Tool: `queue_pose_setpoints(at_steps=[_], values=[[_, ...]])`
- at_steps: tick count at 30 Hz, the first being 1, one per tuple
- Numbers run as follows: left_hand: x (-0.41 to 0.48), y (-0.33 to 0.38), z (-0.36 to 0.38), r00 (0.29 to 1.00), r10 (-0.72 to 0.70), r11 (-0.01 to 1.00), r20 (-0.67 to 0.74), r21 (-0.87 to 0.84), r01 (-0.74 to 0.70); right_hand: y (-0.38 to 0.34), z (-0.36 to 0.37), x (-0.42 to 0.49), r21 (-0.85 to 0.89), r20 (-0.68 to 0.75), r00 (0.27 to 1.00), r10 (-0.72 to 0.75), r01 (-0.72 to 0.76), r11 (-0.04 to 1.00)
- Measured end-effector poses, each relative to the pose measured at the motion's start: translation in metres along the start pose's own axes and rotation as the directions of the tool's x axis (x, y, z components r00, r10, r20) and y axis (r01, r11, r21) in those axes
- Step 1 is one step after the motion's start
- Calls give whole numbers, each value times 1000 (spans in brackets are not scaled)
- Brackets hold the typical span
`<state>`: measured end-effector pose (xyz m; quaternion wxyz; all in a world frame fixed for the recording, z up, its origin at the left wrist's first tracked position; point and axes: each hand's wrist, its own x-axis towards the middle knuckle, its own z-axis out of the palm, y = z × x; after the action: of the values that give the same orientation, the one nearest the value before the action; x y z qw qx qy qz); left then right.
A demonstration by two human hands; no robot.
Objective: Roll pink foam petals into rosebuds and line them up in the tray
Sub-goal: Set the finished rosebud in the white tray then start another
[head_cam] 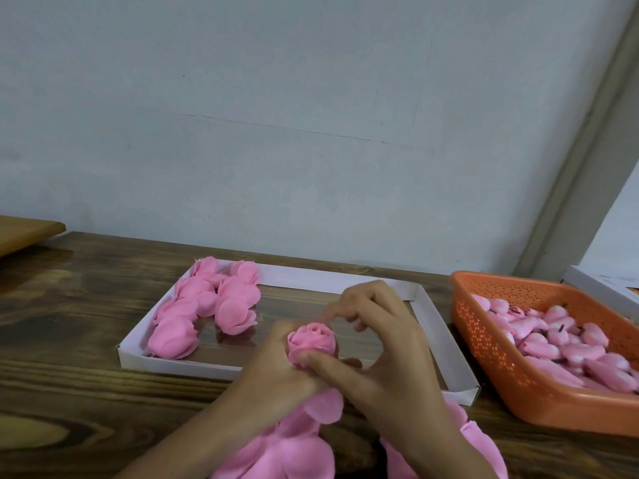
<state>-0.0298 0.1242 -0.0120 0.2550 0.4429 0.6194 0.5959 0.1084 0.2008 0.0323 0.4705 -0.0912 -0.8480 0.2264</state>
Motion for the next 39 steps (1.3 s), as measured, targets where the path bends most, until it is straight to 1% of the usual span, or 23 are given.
queue_pose_setpoints(at_steps=[4,6,8,9,11,12,13,14,15,16,17,18,20,21,23,26,30,31,32,34,35,37,39], values=[[-1,-2,-1,998,38,999,-47,-12,-39,0,0,0,-24,59,997,-52,53,998],[2,3,0,994,110,994,-14,5,-110,0,2,-1,-54,46,995,-90,93,994],[1,10,3,981,189,981,44,-42,-187,-1,4,-2,-79,31,992,-124,126,989],[0,12,3,982,184,981,38,-71,-181,-1,4,-2,-85,26,991,-134,136,987],[-1,6,4,996,79,990,-41,-116,-83,-4,4,-2,-61,29,992,-122,124,990],[-3,10,4,997,3,986,-75,-168,-16,-5,2,-1,-18,31,995,-93,94,995],[-2,9,4,997,-4,973,-79,-229,-14,-6,1,-1,44,27,999,-47,46,998],[1,10,5,999,-11,942,-43,-336,-4,-4,0,-1,112,17,1000,10,-12,994],[3,12,3,1000,-23,883,13,-469,26,-2,-3,-1,179,14,997,79,-80,981],[6,13,0,997,-38,798,71,-598,73,2,-5,-1,218,32,989,146,-150,964],[8,13,-3,992,-52,715,116,-689,118,6,-7,-1,207,77,978,195,-207,956],[9,16,-5,988,-65,648,138,-747,147,10,-8,-1,139,131,968,213,-231,963],[11,18,-10,985,-92,545,146,-820,172,16,-8,-2,2,250,944,217,-225,974],[11,19,-11,983,-122,510,136,-841,180,16,-7,-2,-10,301,931,209,-216,976],[11,22,-12,971,-179,481,157,-847,226,14,-4,-3,-10,334,933,134,-138,990],[9,23,-11,959,-209,463,193,-844,271,10,0,-4,-19,304,952,-15,22,1000],[7,20,-10,943,-216,466,254,-822,328,9,0,-4,-9,276,956,-96,103,995],[7,18,-10,943,-207,483,260,-811,330,9,0,-4,-12,263,959,-101,108,994],[7,16,-10,946,-205,523,253,-788,324,9,-1,-3,-7,256,963,-89,94,996],[7,17,-10,951,-200,600,235,-738,308,8,-3,-3,50,264,964,-38,25,998],[7,15,-10,950,-192,591,245,-744,312,8,-3,-2,85,270,963,-12,-11,996],[6,16,-9,947,-163,518,277,-793,321,6,-2,-1,132,243,970,24,-58,990],[5,19,-8,950,-145,522,277,-794,311,5,0,0,162,181,982,58,-88,983]])
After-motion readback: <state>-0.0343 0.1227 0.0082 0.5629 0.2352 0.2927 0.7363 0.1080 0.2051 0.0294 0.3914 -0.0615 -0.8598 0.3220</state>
